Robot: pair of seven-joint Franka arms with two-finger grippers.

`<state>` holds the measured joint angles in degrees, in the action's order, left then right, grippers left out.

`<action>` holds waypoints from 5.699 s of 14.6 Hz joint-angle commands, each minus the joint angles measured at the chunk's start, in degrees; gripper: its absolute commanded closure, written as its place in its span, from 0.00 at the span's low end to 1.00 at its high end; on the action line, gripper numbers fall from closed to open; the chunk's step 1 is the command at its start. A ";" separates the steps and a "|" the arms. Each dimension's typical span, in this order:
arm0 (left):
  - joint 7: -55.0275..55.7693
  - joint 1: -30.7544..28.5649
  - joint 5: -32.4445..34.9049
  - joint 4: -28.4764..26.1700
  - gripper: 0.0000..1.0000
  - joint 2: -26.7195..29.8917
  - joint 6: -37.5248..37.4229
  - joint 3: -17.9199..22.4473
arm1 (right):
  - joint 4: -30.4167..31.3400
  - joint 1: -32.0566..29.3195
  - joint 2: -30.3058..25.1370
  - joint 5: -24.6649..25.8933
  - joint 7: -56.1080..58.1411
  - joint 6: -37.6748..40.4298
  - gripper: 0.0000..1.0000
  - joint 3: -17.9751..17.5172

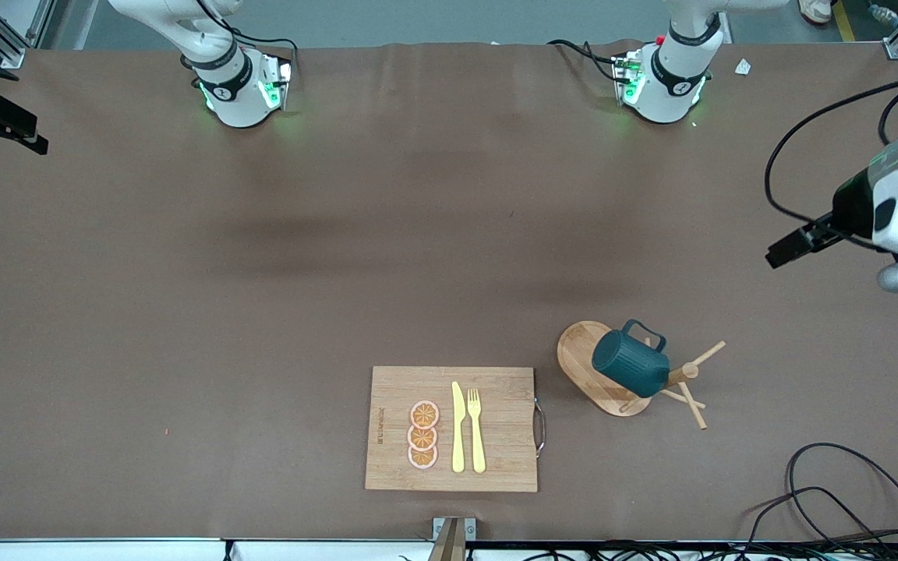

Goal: Transfer cup from left to right arm and place
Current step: 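Reach the left gripper to the teal mug on the wooden stand, then close the left gripper on the teal mug's rim, then lift the teal mug off the stand with the left gripper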

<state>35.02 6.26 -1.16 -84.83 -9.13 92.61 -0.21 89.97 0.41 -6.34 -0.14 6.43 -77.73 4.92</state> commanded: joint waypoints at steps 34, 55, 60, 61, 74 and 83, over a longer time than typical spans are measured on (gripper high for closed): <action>41.26 5.61 -13.87 5.99 0.00 -25.41 30.35 -3.74 | 1.53 0.20 -1.40 0.49 0.16 -0.06 0.00 -0.09; 46.44 5.61 -15.19 6.16 0.51 -22.60 33.17 -8.31 | 1.70 0.11 -1.40 0.49 0.16 -0.06 0.00 -0.09; 51.19 8.49 -14.40 6.16 0.51 -20.93 32.81 -9.55 | 1.70 0.11 -1.40 0.49 0.16 -0.06 0.00 -0.09; 52.33 9.55 -13.88 6.16 0.51 -20.23 32.81 -9.64 | 1.70 0.03 -1.40 0.49 0.16 -0.06 0.00 0.00; 58.84 28.70 14.31 5.90 0.48 -18.55 32.64 -9.64 | 0.30 -0.76 -1.13 0.41 -0.19 0.91 0.00 0.26; 59.54 43.03 42.96 4.05 0.48 -24.35 32.64 -9.55 | -0.32 -1.03 2.64 0.49 0.78 0.47 0.00 0.26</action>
<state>94.14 46.72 35.86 -81.08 -32.35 125.53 -10.34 89.75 -0.06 -5.52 -0.10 6.42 -77.17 5.52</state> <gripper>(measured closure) 0.141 0.000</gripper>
